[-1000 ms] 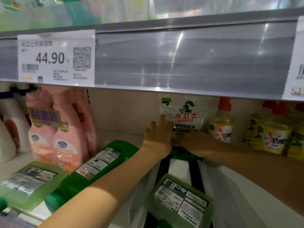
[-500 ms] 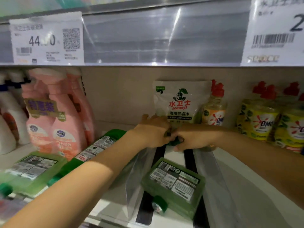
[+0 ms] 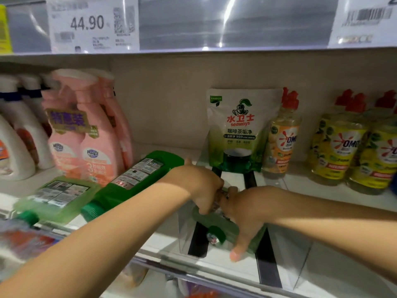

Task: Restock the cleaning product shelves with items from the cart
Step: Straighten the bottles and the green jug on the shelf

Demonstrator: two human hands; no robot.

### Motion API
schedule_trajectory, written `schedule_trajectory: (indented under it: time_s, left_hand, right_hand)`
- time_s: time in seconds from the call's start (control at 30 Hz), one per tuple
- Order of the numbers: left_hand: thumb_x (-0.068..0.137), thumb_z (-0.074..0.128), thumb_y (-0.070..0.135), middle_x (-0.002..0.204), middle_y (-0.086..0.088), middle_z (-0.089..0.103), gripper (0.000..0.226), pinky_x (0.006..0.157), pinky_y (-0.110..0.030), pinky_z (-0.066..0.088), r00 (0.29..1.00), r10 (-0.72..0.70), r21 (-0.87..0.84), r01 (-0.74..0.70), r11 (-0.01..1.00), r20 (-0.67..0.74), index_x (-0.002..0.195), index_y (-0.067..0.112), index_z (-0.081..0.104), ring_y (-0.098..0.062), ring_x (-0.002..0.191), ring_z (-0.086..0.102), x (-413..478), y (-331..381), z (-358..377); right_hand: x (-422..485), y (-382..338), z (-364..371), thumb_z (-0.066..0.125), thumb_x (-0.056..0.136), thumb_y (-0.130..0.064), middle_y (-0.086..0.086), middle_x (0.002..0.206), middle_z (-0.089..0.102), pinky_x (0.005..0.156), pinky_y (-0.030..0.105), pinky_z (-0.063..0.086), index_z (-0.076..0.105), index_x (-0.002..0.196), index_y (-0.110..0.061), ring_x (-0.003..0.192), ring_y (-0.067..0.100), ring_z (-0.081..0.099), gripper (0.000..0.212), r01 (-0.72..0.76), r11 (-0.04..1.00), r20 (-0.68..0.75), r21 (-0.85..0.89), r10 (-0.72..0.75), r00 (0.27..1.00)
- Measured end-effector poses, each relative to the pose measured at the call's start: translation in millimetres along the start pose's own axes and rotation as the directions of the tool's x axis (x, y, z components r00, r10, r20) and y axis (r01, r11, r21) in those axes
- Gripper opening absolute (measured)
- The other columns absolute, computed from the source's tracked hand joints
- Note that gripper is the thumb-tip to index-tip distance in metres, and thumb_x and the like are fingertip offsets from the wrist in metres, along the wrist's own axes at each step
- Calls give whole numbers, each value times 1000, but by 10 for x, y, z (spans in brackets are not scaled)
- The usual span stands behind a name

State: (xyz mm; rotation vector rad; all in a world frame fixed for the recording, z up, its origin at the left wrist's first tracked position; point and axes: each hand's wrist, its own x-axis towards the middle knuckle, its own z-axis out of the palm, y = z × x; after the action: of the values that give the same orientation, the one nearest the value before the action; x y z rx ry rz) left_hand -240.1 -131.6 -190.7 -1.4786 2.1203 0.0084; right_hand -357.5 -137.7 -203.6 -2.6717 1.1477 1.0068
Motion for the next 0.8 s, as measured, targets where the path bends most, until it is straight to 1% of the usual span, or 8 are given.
schedule_trajectory:
  time_s: [0.1,0.17,0.27,0.37,0.5,0.67,0.73,0.8]
  left_hand:
    - [83,65,20,87,1,47,70,112,-56,20,1000,-12,21,12,1000,-21,145,23,33,-26,105,50,-32,22,17]
    - [83,62,17,87,1,47,72,108,-52,25,1000,0,-12,0,1000,-15,147,22,29,-23,96,46,-48,7,16]
    - [81,66,18,115,-4,55,73,84,-36,43,998,61,-138,-61,989,-8,143,22,28,-22,95,53,-70,-70,-8]
    - [79,73,25,102,3,55,60,60,-25,40,982,170,-258,-186,948,-84,127,25,38,-10,77,52,-62,-137,-5]
    - [80,74,32,88,13,57,43,58,-18,38,923,164,-345,-289,893,-349,116,24,51,-7,74,55,-82,-177,42]
    - [88,65,41,101,8,63,30,68,-22,39,899,120,-367,-290,884,-421,111,23,55,-10,86,55,-108,-264,116]
    - [92,59,43,111,5,65,31,97,-38,40,910,86,-366,-248,897,-407,115,24,53,-12,96,55,-120,-248,142]
    - [94,55,44,117,6,64,31,115,-56,17,912,55,-350,-211,913,-407,119,25,51,-16,112,55,-140,-201,138]
  right_hand:
    - [41,-43,16,65,81,-62,12,161,2,113,36,31,-10,153,-11,144,28,20,115,-43,999,93,-15,44,995]
    - [21,-50,-7,66,82,-58,13,158,11,112,38,35,-11,153,-13,140,28,27,114,-37,999,112,24,34,993]
    - [3,168,-75,76,76,-42,6,129,48,95,41,53,13,150,-24,112,22,55,99,-20,964,80,266,-2,997]
    - [-100,326,-121,78,68,-18,7,116,58,87,46,57,37,136,-23,104,25,64,79,60,867,68,494,-107,992]
    - [-244,477,-153,75,74,-2,7,112,66,84,37,58,58,118,-15,102,21,67,50,176,760,-145,626,-108,984]
    - [-316,536,42,75,80,-15,-2,101,70,81,31,57,61,105,-24,92,10,66,30,257,740,-449,622,69,891]
    - [-319,508,119,74,83,-25,-4,100,68,78,29,55,59,110,-24,91,9,65,31,253,772,-527,583,123,841]
    - [-332,470,170,69,86,-32,-11,94,65,66,13,48,58,112,-23,86,-3,61,29,229,824,-583,518,144,799]
